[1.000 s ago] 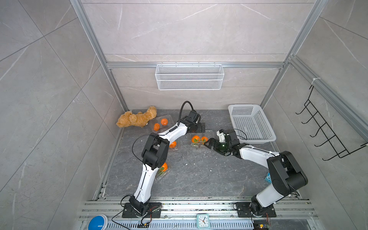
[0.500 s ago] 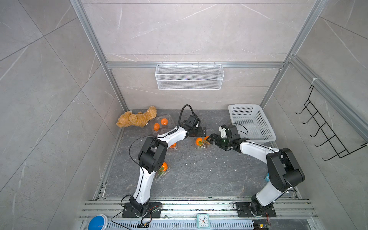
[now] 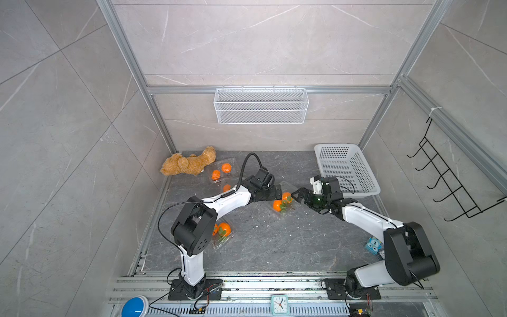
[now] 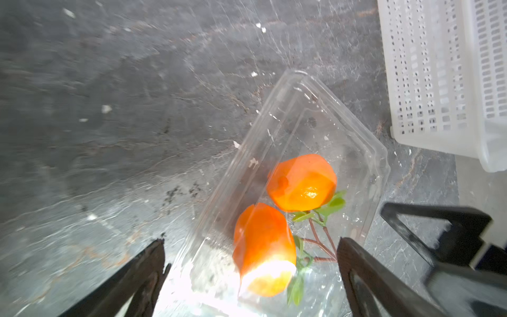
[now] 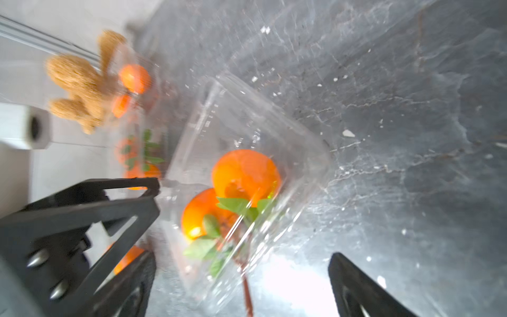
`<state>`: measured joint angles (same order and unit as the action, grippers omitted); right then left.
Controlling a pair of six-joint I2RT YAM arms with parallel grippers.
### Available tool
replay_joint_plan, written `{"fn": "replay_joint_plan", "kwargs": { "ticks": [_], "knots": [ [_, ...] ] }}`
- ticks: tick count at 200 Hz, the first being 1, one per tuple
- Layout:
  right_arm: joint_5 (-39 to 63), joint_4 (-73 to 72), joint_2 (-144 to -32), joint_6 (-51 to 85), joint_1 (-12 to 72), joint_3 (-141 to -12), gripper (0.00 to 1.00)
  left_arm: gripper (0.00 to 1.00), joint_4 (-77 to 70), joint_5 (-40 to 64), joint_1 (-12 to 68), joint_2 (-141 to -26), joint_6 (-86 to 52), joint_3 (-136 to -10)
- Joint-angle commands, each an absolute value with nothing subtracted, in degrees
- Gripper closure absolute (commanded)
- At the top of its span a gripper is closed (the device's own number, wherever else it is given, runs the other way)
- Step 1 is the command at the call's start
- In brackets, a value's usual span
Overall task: Take oranges out of containers
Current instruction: Adjust the packing box at the center of the board, then open the packing box at the center of the board.
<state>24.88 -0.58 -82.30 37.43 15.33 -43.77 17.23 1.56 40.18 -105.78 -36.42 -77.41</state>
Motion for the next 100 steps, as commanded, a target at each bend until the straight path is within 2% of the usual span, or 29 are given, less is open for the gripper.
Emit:
{"fn": "replay_joint_plan", "kwargs": {
  "ticks": [1, 39, 70, 100],
  "knots": [
    [27.8, -9.1, -81.5, 45.5, 15.3, -39.6, 0.00, 0.00, 23.2, -4.4, 39.9, -102.9, -34.6, -82.3],
    [34.5, -29.9, -87.5, 57.7, 15.7, -33.6, 0.00, 0.00, 23.2, -3.4, 39.7, -106.3, -33.8, -85.9],
    [33.0, -27.9, -83.8, 56.5, 15.8, -31.1, 0.00, 0.00, 21.2, 1.0, 39.7, -109.3, -34.1, -87.5],
    [33.0, -28.5, -80.8, 57.9, 16.1, -28.5, 0.00, 0.00, 20.2, 1.1, 39.7, -109.7, -34.8, -86.5]
  ]
}}
